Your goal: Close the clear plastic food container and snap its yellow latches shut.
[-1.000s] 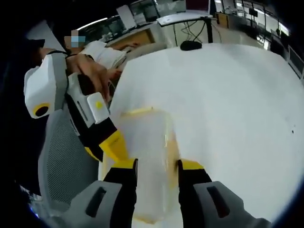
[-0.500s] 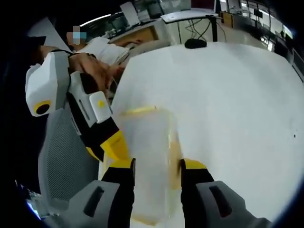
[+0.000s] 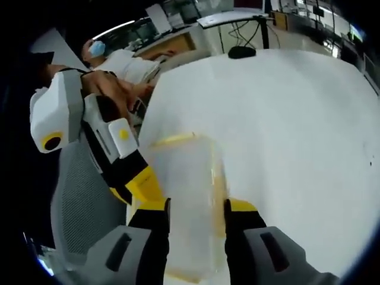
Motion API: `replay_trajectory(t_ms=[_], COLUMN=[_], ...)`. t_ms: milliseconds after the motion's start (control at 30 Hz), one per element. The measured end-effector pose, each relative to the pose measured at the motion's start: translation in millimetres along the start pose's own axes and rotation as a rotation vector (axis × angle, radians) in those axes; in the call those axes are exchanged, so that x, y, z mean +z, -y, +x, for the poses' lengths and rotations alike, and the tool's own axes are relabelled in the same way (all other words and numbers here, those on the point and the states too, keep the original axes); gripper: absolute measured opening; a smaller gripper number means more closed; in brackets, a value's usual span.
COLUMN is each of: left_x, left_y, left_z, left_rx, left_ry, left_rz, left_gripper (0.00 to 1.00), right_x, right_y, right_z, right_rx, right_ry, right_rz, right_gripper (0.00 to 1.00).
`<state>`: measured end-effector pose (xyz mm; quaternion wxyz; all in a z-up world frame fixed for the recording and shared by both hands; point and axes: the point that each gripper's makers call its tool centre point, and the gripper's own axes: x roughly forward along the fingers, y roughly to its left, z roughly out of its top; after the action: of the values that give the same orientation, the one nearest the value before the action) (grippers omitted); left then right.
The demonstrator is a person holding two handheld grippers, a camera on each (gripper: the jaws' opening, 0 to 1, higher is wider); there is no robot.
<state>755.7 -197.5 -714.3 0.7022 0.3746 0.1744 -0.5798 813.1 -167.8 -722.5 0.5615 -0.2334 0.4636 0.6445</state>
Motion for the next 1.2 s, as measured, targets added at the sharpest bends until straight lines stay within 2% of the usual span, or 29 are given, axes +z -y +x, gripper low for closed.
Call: replay_trajectory(t_ms=[133,500,633,833,1200], left_x=[-0.4,-0.3,0.7,2.3,8.3], left_y=[0.4,0.7,0.2,-0.6,-5.5], left_z=[1,2,2,2,-9], left_rx=[-0.024,-0.029,-0.029,-0.014,0.007], left_ry=[0.006,0.006,0.005,0.0,0.024], left_rz=[-0.008,-0.004,-0.033,-0.06,-0.098], left_gripper=[0.24,0.25,0.25,0.29,0.34], right_x=[-2.4,-4.4,-5.1,-3.8,1.2], right_y=[1,2,3,3,4], right_z=[0,-1,-1,-5,-21], right_rx=[-0.002,-0.013,-0.022,-0.046,-0.101], right_ry=[0.013,0.045,0.053,0.06,0.1], right_rz=[0.005,0.064,0.066,0.057,0.052], right_gripper=[0.34,0.35,0.35,0.33,0.36])
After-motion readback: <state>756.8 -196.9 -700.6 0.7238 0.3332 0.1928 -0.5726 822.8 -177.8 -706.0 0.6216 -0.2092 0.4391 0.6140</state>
